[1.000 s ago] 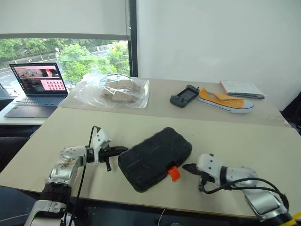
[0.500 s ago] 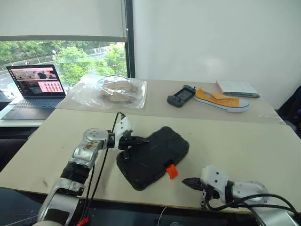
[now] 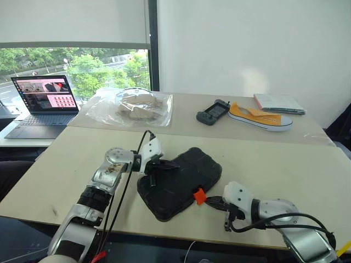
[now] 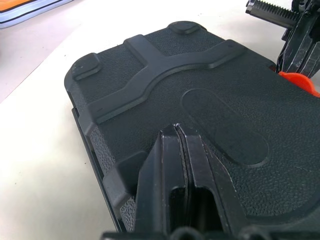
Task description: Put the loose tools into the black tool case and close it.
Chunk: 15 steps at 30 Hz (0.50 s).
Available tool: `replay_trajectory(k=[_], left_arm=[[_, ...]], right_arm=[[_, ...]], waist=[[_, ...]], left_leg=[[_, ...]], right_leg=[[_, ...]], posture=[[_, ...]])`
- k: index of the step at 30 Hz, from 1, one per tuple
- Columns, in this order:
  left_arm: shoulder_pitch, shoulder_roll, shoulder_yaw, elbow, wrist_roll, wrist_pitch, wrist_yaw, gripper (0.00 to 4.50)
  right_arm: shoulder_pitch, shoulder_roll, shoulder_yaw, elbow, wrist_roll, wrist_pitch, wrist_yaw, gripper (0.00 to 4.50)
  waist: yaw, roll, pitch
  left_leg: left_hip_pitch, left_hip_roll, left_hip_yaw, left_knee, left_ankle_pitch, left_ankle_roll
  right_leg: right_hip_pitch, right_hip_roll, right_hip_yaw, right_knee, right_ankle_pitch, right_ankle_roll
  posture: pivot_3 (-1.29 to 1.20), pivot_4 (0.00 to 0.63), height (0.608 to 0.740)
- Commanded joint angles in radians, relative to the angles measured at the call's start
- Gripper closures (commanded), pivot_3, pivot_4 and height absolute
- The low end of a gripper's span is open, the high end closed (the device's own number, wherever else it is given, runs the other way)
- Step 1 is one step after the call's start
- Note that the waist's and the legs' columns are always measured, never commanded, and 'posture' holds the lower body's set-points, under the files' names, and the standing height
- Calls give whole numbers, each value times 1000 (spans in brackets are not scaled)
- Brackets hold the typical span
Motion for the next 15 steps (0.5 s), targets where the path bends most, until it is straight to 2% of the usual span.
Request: replay_trajectory(k=[1, 10, 15], left_arm=[[34, -1, -32, 46, 32, -8, -2, 4466], [52, -5, -49, 51, 49, -39, -4, 4466], [61, 0, -70, 50, 66, -48, -16, 4466]], right_arm=[[-57, 34, 10, -14, -1, 4, -21, 4500], [-88, 46, 71, 40, -84, 106, -55, 4500], [-12, -13, 7, -50, -38, 116, -13, 4500]], waist=[[-2, 0, 0], [-5, 6, -6], [-5, 6, -6]], left_leg=[[0, 0, 0, 0, 0, 0], [5, 0, 0, 0, 0, 0], [13, 1, 0, -3, -2, 2]], right_leg=[[0, 0, 0, 0, 0, 0], [5, 0, 0, 0, 0, 1], [14, -1, 2, -3, -3, 4]], posture=[[0, 150, 740], [0, 150, 740], [0, 150, 740]])
